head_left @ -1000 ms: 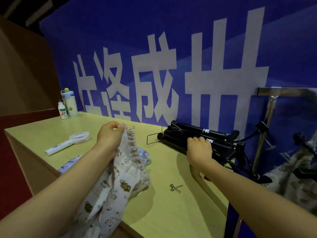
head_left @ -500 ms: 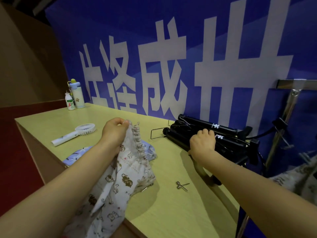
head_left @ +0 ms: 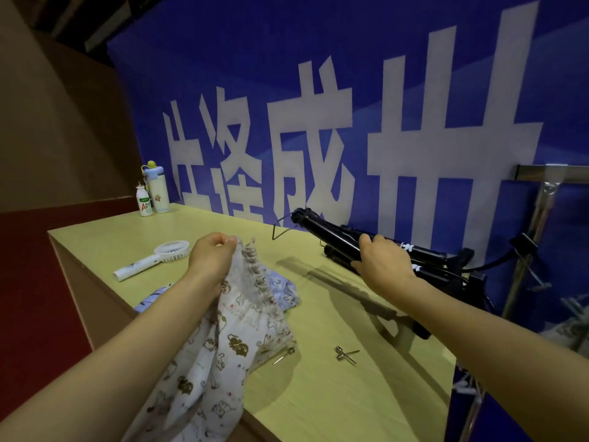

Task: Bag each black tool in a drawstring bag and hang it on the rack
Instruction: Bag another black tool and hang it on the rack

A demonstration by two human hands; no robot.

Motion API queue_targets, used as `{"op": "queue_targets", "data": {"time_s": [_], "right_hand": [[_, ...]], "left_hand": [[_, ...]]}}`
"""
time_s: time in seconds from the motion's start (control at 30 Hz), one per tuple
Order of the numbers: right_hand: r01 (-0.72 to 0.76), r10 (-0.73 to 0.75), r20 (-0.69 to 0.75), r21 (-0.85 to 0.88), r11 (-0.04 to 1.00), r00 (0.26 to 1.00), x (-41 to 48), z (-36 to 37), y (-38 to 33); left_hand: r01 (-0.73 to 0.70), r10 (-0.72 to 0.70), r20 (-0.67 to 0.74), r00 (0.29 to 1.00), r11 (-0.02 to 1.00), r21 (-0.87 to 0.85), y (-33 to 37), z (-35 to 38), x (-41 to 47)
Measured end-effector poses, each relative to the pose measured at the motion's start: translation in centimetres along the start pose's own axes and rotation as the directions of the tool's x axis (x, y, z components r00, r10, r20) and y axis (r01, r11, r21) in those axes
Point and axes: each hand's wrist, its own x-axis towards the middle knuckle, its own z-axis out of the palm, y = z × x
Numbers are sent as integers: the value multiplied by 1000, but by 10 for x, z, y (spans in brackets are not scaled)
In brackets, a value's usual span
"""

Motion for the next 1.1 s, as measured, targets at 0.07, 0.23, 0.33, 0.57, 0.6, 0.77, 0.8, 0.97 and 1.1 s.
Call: {"op": "queue_targets", "data": {"time_s": [0.07, 0.23, 0.33, 0.57, 0.6, 0.77, 0.8, 0.97, 1.1], "right_hand": [[54, -54, -93, 3, 999, 994, -1, -13, -4], [219, -215, -294, -20, 975, 931, -9, -38, -17], [330, -329, -376, -65, 942, 866, -16, -47, -22], [485, -552, -361, -265, 834, 752, -27, -58, -30], [499, -571, -364, -280, 820, 735, -28, -60, -31], [525, -612, -416, -314, 791, 673, -28, -71, -36], [526, -617, -417, -323, 787, 667, -27, -71, -36], [549, -652, -399, -353, 758, 644, -30, -73, -45], [597, -702, -441, -373, 710, 560, -26, -77, -66]], "left_hand": [[10, -11, -29, 1000, 1000, -7, 0, -5, 2], [72, -74, -148, 986, 997, -21, 5, -30, 6], [80, -85, -174, 981, 996, -38, 8, -49, 10], [-13, 7, -173, 985, 999, -36, 29, -64, 7], [-41, 41, -177, 983, 999, 4, 35, -63, 3], [-270, 382, -154, 911, 836, 478, 64, -57, -26], [-307, 443, -138, 886, 782, 542, 68, -56, -29], [-451, 594, 21, 804, 587, 673, 82, -48, -39], [-553, 622, 165, 766, 505, 662, 80, -33, -47]]}}
